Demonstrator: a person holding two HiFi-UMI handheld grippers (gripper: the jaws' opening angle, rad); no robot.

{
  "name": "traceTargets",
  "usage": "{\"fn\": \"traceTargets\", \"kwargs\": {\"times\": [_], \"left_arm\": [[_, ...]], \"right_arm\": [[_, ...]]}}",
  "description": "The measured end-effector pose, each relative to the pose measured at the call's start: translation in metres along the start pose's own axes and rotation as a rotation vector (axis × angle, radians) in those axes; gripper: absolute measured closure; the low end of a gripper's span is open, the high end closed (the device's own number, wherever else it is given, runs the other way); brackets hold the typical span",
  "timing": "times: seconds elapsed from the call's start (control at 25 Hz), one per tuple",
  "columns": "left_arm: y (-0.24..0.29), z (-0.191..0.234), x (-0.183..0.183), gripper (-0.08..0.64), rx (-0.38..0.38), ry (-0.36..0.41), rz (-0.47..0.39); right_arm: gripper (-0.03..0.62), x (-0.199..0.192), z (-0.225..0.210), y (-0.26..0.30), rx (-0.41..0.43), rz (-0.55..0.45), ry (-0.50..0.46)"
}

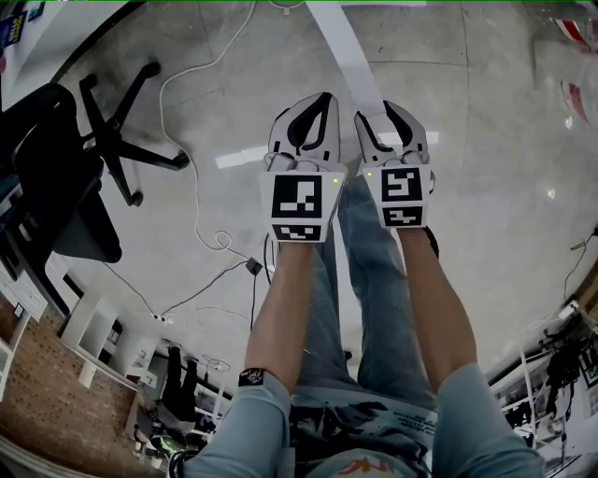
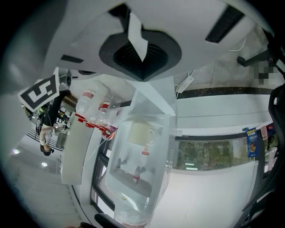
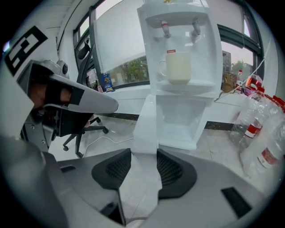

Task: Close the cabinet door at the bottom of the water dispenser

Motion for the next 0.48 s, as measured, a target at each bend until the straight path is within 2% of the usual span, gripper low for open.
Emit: {"fn": "traceTargets", "kwargs": {"times": [0.28,0.48], "left_arm": [[0.010,-0.016,0.004,0.540,-0.026,0.035,0.015],[0.018,-0.031,0.009,0.540,-0.061,0.116,0.033]], "right_arm": [[0.394,0.000,-0.024,-0.007,-0.028,-0.012,0.014],[0.394,0.002,-0.041,-0.009,-0.038,-0.026,0.003]]}}
Point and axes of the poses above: the fingertips, and each gripper's own axes: y forward along the fingers, z to its left, x out of its top, the point moved 1 cm from there along -y, backward along the fingers, and after that the axes turned 3 degrees about x, right-handed, at the moved point
